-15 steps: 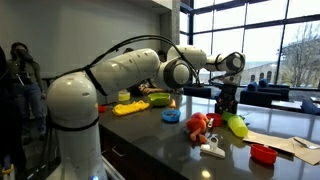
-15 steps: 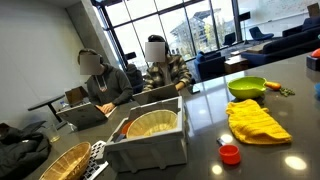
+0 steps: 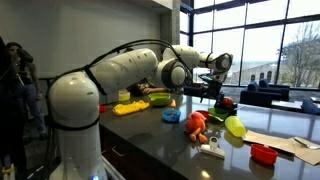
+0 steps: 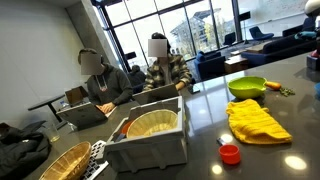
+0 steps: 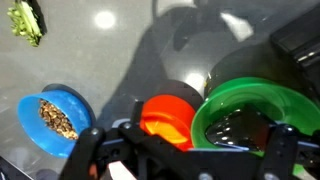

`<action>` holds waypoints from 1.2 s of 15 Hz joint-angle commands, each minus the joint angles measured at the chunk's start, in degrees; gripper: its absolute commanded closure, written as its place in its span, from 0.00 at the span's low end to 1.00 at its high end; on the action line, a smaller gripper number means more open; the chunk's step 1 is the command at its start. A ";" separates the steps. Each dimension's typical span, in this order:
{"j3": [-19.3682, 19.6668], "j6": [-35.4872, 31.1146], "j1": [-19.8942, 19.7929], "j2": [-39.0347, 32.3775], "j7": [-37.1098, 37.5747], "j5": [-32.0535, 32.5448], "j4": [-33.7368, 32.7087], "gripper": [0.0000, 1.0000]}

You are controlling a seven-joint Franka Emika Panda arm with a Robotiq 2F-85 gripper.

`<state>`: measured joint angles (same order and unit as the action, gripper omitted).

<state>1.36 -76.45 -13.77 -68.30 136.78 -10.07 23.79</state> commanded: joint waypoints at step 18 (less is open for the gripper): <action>-10.02 0.28 -2.40 17.09 -25.55 -9.06 -1.90 0.00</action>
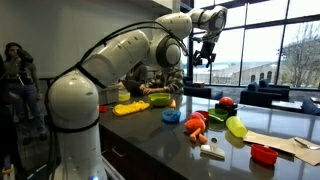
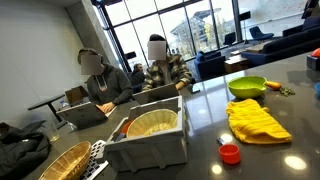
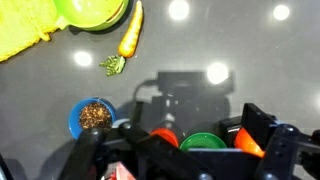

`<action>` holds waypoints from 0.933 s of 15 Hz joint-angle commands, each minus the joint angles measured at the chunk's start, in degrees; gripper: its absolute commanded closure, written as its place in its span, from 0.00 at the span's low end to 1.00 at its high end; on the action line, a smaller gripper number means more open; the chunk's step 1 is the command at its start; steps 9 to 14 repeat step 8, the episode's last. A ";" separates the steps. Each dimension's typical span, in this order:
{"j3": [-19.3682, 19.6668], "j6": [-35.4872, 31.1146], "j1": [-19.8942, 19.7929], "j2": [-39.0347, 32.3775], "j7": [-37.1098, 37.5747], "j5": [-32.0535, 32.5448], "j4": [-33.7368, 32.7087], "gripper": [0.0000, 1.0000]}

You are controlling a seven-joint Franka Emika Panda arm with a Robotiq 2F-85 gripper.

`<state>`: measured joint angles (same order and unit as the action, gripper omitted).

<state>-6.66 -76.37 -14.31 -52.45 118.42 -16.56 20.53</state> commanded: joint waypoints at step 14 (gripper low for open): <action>-2.20 5.36 -4.96 -0.70 -22.43 -5.22 -0.23 0.00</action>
